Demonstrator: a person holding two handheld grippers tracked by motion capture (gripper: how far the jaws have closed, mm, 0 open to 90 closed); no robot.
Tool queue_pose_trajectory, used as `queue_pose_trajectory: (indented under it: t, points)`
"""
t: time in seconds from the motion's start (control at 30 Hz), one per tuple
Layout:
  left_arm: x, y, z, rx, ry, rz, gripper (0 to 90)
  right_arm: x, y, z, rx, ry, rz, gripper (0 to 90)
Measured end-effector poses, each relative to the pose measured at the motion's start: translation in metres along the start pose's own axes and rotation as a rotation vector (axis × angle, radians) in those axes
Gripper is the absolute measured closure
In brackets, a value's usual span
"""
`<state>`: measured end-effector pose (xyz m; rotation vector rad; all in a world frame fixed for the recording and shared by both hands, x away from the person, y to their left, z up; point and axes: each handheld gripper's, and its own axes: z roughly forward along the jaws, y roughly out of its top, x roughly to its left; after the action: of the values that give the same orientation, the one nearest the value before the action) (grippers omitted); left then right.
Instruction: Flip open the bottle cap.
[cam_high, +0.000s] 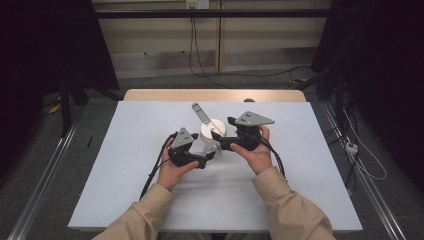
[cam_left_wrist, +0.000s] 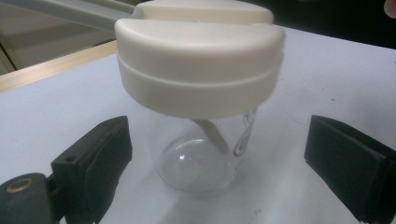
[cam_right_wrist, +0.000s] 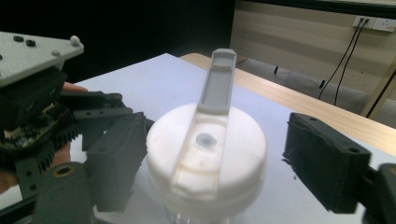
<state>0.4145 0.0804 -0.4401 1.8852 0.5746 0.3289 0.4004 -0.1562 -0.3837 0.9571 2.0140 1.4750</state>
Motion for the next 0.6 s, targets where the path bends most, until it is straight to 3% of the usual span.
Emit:
queue_pose_trajectory:
  t: [0.17,0.3,0.6]
  points:
    - [0.002,-0.002,-0.02,-0.009,-0.019,-0.014,6.8,-0.003,-0.012,-0.018,-0.001,0.001,0.02,15.6]
    - [0.005,-0.006,-0.036,-0.011,-0.006,-0.028,6.6,-0.007,-0.025,-0.033,-0.006,-0.002,0.039,13.4]
    - [0.011,-0.022,-0.063,0.022,0.0,-0.024,6.3,-0.012,-0.055,-0.063,0.003,-0.033,0.053,10.8]
